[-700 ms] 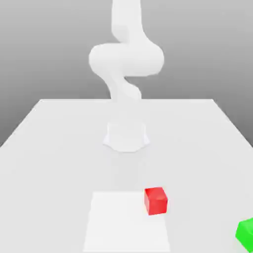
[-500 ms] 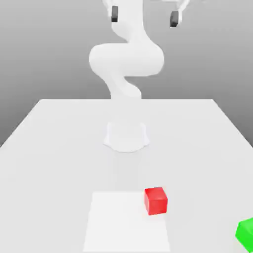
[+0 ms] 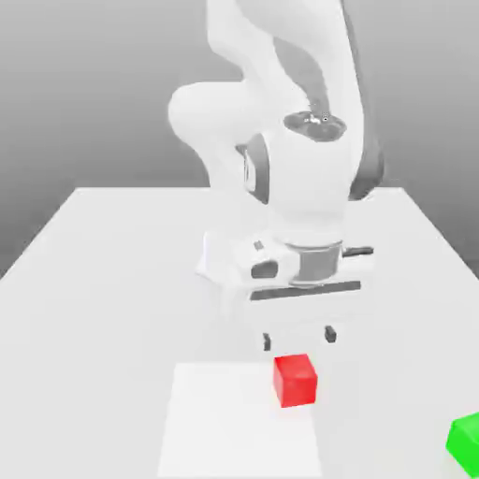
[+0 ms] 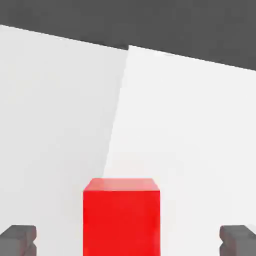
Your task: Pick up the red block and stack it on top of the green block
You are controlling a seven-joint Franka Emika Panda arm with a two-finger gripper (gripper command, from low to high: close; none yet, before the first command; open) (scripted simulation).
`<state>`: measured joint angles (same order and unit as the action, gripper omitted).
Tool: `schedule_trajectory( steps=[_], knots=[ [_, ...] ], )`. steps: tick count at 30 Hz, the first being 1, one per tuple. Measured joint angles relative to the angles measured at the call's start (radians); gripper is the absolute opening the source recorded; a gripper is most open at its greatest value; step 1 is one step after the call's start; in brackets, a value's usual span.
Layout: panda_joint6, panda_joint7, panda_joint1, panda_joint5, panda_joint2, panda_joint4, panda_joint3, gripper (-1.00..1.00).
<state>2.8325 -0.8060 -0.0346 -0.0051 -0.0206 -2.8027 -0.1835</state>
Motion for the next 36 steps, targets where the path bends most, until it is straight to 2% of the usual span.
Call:
schedule_trajectory(
  steps=[5,9,10,17,24,29,32,36],
  knots=[
    [0.087,-0.038,-0.008,-0.05,-0.103,0.014,0.026,0.0],
    [0.159,-0.075,-0.056,-0.103,-0.19,0.024,0.087,0.0],
    [0.175,-0.083,-0.067,-0.116,-0.21,0.026,0.102,-1.0],
    [0.178,-0.089,-0.069,-0.122,-0.213,0.026,0.105,-1.0],
    [0.066,-0.02,-0.026,-0.025,-0.077,0.01,0.038,-1.0],
    [-0.019,0.007,-0.022,0.009,0.02,-0.008,0.025,-1.0],
    [-0.074,-0.017,-0.001,0.028,0.0,0.063,-0.019,-1.0],
    [-0.149,-0.095,-0.091,0.018,-0.068,0.202,-0.066,-1.0]
  ],
)
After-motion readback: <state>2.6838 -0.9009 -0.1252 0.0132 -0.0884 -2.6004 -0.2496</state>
